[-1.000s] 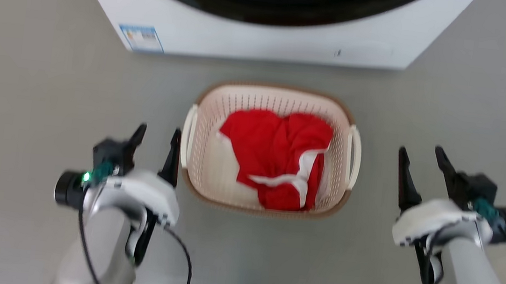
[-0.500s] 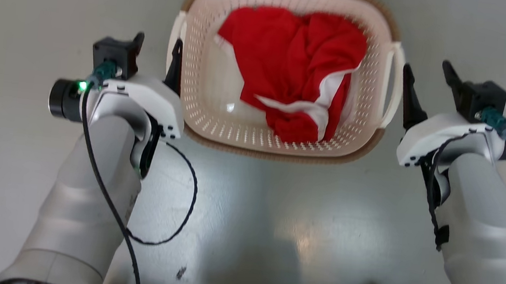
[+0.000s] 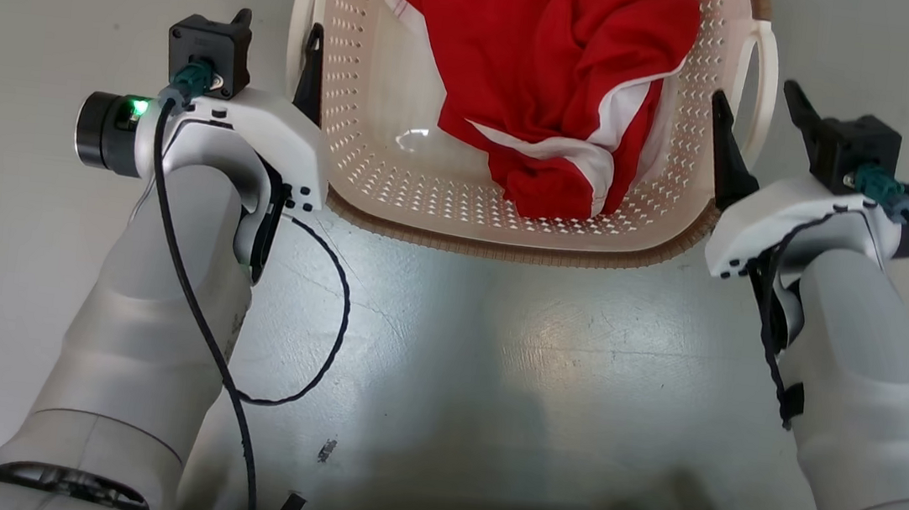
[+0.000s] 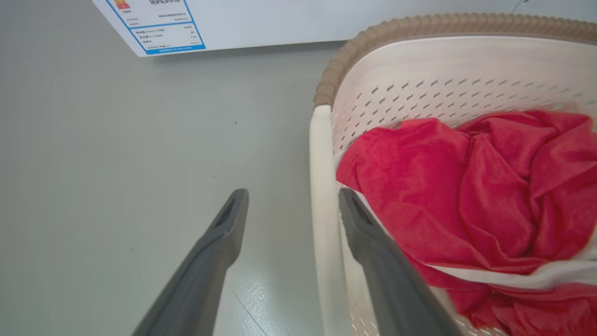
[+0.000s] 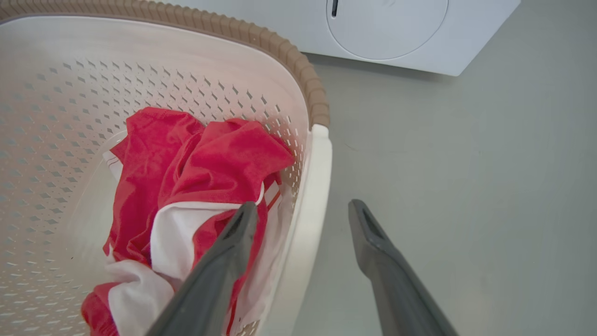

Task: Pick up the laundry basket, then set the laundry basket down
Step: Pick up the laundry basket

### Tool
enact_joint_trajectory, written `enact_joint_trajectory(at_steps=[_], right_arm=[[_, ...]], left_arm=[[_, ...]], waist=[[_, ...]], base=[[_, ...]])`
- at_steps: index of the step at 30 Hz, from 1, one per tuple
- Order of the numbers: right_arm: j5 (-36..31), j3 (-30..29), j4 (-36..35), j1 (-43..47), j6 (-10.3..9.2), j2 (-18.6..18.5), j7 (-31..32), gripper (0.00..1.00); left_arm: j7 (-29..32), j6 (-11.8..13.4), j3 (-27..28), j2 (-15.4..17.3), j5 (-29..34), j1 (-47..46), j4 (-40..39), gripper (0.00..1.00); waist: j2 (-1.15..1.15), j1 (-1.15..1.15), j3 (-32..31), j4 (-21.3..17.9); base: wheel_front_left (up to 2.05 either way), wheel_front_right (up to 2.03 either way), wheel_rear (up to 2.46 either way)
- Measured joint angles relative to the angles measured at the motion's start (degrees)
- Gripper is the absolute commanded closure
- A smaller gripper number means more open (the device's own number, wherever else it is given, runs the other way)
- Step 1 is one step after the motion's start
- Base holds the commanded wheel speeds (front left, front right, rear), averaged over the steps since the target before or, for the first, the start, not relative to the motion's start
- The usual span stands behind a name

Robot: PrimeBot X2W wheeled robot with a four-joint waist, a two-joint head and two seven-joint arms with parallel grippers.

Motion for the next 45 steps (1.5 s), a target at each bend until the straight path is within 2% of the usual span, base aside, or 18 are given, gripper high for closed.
enact_joint_trajectory(at_steps=[9,26,30,34,37,45], right_arm=[[1.3,1.4,1.8,-2.4,0.00,0.0,0.0,0.00],[8.9,7.6,7.5,-6.3,0.00,-0.2,0.0,0.00],[10.3,8.8,8.2,-6.3,0.00,-0.2,0.0,0.00],[10.9,9.9,8.6,-6.7,0.00,-0.2,0.0,0.00],[11.5,10.6,9.6,-7.3,0.00,-0.2,0.0,0.00],[15.3,13.7,13.9,-8.4,0.00,-0.2,0.0,0.00]], left_arm=[[0.0,0.0,-1.0,0.0,0.9,-2.2,2.2,0.00],[0.0,0.4,-2.8,0.1,2.0,-5.7,7.4,0.00],[0.0,0.4,-3.1,0.1,2.1,-6.1,8.9,0.06],[0.0,0.4,-3.4,0.1,2.1,-6.9,9.3,0.06],[0.0,0.4,-4.0,0.1,2.1,-7.0,11.1,0.14],[0.0,0.4,-4.7,0.2,2.0,-9.5,14.2,0.18]], waist=[[0.00,0.00,2.2,-0.6],[0.00,0.00,2.9,-1.6],[0.00,0.00,2.9,-1.8],[0.00,0.00,2.8,-1.8],[0.00,0.00,2.4,-2.0],[0.00,0.00,1.5,-2.3]], base=[[0.00,0.00,0.00],[0.00,0.00,0.00],[0.00,0.00,0.00],[0.00,0.00,0.00],[0.00,0.00,0.00],[0.00,0.00,0.00]])
